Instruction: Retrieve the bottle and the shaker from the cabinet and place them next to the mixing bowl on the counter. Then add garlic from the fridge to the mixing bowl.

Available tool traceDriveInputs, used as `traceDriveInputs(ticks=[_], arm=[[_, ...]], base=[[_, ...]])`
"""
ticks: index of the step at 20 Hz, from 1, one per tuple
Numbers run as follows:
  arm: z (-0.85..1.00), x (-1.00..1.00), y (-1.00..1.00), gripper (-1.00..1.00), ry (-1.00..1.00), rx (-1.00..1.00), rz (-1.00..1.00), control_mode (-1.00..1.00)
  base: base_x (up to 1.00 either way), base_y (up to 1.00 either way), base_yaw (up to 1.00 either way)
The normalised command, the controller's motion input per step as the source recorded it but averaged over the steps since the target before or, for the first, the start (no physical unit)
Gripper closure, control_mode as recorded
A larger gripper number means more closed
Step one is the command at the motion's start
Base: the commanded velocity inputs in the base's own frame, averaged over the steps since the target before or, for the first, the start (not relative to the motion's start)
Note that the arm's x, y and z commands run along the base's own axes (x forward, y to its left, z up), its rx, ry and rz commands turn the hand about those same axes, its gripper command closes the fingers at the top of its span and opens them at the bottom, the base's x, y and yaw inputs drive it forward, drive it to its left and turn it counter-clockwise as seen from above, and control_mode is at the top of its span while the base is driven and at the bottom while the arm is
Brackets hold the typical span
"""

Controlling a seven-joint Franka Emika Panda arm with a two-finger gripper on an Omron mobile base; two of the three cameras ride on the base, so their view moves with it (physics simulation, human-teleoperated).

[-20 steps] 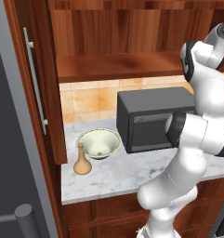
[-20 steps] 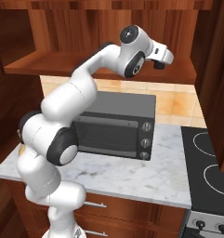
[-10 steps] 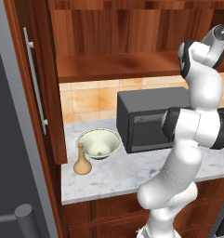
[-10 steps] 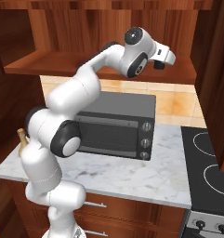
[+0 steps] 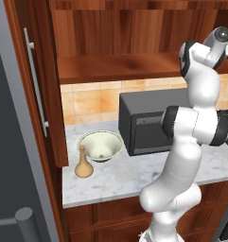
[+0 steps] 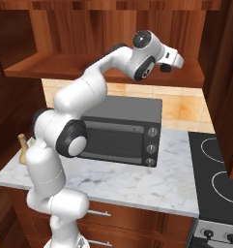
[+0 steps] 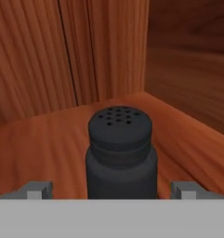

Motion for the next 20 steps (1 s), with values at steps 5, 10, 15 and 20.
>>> traceDriveInputs(ticks=[5,10,15,20], arm=[[-0.06,0.17,-0.05,-1.00,0.00,0.00,0.00,-1.00],[-0.03,0.09,0.00,1.00,0.00,0.00,0.00,-1.00],[-0.01,-0.09,0.05,1.00,0.00,0.00,0.02,-1.00],[-0.02,-0.78,0.53,1.00,-0.03,-0.01,0.01,-1.00]], base=[[0.00,0.00,0.00],[0.00,0.00,0.00],[0.00,0.00,0.00],[0.00,0.00,0.00]])
